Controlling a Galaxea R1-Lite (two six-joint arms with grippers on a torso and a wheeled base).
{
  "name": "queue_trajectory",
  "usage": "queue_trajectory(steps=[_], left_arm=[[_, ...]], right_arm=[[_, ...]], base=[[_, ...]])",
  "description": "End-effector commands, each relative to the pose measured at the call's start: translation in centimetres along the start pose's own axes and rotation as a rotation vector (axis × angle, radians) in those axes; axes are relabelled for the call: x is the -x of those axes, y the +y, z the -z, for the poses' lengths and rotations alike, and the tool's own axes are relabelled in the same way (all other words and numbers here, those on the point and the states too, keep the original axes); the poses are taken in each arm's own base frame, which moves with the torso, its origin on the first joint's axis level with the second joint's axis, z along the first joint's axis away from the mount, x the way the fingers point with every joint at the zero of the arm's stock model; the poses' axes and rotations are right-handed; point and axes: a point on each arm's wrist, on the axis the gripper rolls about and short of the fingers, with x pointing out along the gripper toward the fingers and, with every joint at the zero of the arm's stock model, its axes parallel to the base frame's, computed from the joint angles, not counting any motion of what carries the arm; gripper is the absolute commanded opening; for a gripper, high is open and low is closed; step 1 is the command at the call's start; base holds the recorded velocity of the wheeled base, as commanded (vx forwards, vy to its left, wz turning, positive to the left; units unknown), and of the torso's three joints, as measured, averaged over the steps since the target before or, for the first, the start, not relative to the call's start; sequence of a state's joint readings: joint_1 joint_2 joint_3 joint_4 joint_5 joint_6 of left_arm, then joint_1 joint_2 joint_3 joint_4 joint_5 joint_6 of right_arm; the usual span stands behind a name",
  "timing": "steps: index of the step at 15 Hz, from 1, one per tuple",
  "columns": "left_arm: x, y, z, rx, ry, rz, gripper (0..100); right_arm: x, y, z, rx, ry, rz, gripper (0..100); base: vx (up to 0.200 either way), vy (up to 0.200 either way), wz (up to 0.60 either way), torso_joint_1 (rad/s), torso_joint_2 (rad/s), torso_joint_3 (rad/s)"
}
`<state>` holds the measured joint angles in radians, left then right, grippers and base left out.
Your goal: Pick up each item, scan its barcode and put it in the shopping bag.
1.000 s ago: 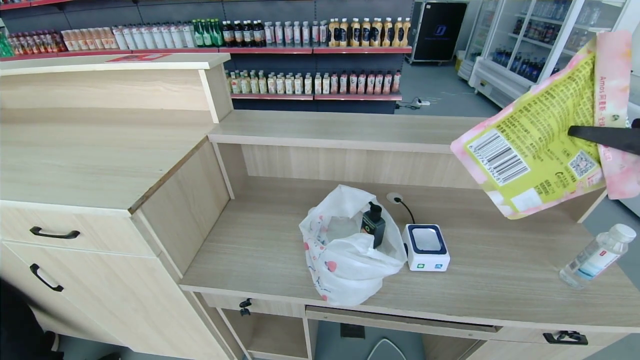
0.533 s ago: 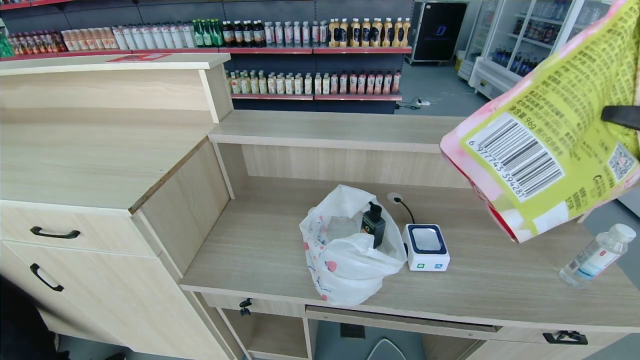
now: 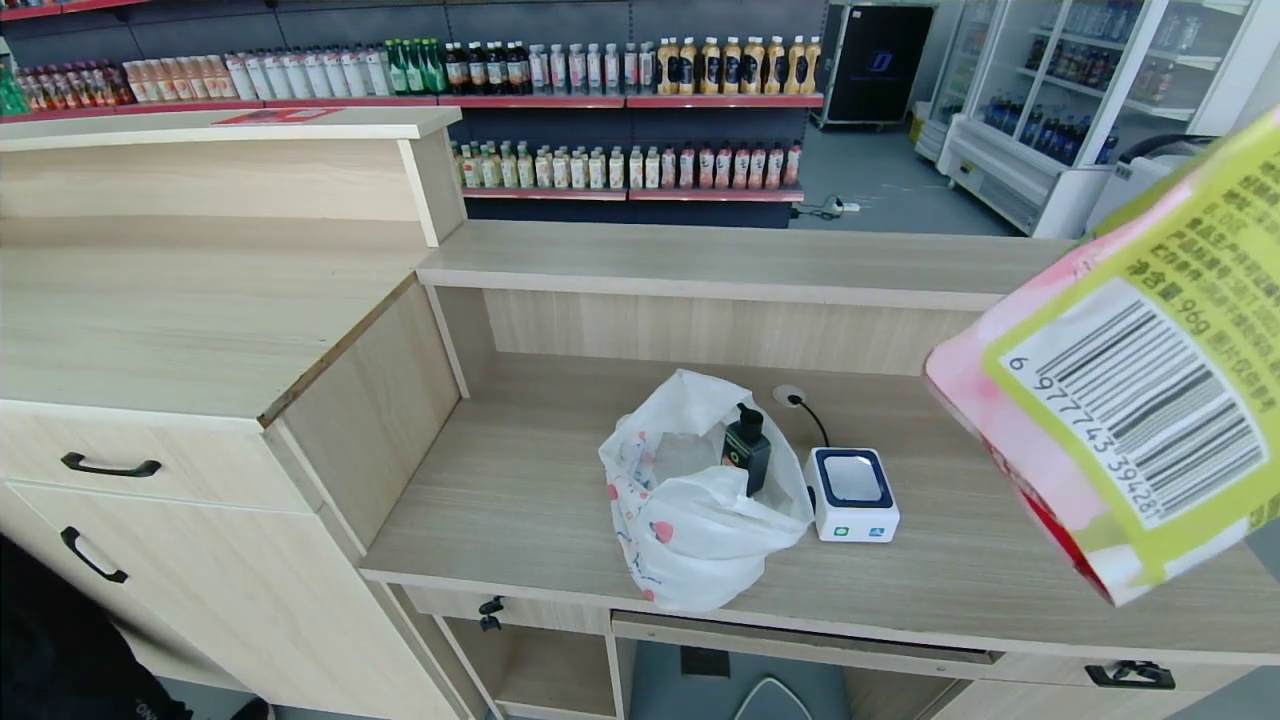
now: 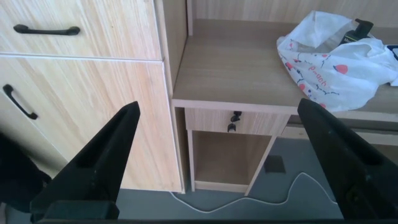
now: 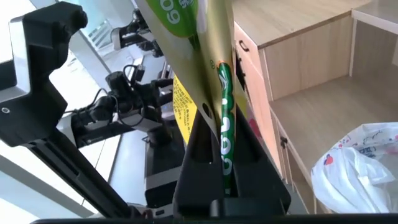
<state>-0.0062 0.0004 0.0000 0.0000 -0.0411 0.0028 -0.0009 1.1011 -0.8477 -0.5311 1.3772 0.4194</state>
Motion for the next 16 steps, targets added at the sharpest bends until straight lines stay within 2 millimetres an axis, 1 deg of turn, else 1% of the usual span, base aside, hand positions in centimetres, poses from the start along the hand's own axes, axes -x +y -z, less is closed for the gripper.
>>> queue_trajectory(steps=[1,5,13,16], left_arm=[[-0.01,0.00,0.00,0.001,0.001,0.000,100],[-0.01,0.00,0.00,0.001,0.001,0.000,100],[-0.01,0.00,0.00,0.000,0.001,0.000,100],[-0.01,0.00,0.00,0.000,0.001,0.000,100]], right_arm=[[0.02,0.98,0.40,0.012,0.000,-0.016,0],[-0.07,1.52,0.53,0.017,0.001,-0.033,0],[-0.13,1.34,0.83,0.009,0.004,-0.036,0],[-0.14,0.94,0.99,0.002,-0.003,-0.011,0]], base=[[0.000,0.000,0.00,0.000,0.00,0.000],[0.000,0.000,0.00,0.000,0.00,0.000],[0.000,0.000,0.00,0.000,0.00,0.000],[0.000,0.000,0.00,0.000,0.00,0.000]])
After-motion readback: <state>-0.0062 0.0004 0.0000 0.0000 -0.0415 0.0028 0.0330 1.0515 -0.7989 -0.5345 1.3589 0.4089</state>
